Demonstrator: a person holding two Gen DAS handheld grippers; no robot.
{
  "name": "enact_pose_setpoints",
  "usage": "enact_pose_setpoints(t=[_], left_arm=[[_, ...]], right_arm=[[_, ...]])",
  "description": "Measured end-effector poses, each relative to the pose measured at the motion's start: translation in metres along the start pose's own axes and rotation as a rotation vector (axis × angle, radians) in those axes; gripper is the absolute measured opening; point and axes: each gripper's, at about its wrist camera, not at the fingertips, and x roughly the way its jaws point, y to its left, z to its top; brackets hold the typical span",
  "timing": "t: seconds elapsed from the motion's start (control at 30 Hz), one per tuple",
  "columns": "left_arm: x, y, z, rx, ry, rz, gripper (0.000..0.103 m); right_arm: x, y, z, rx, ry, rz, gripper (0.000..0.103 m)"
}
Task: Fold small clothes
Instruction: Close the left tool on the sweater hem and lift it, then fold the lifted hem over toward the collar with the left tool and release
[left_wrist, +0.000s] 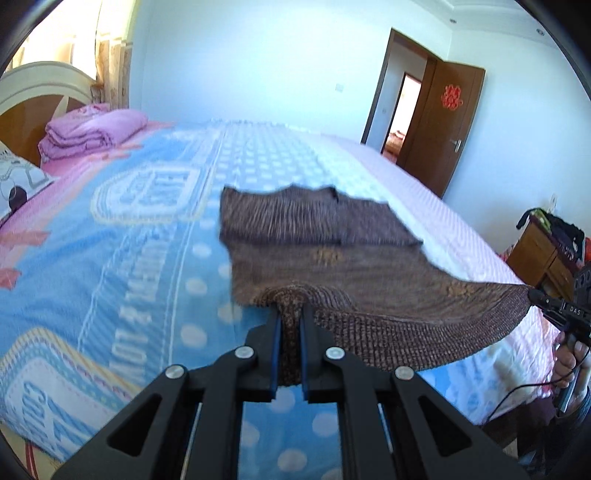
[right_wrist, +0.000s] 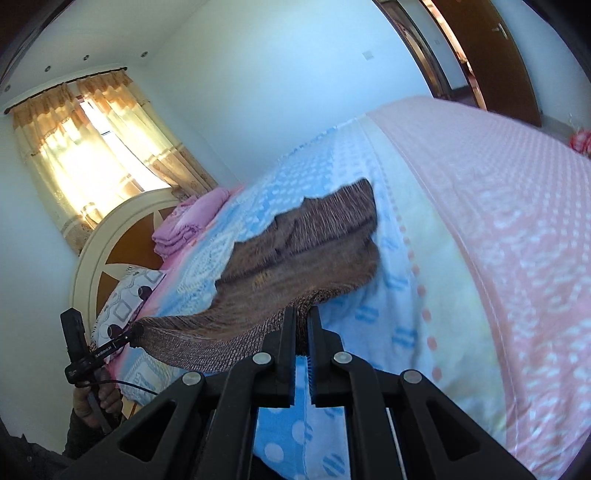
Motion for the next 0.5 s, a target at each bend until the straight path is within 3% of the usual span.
enact_pose_setpoints(t=[0.5], left_arm=[[0.058, 0.027, 0.075, -0.064, -0.053, 0.03, 0.009]], right_arm=[[0.063, 0.018, 0.108, -0.042, -0.067, -0.008, 0.004]])
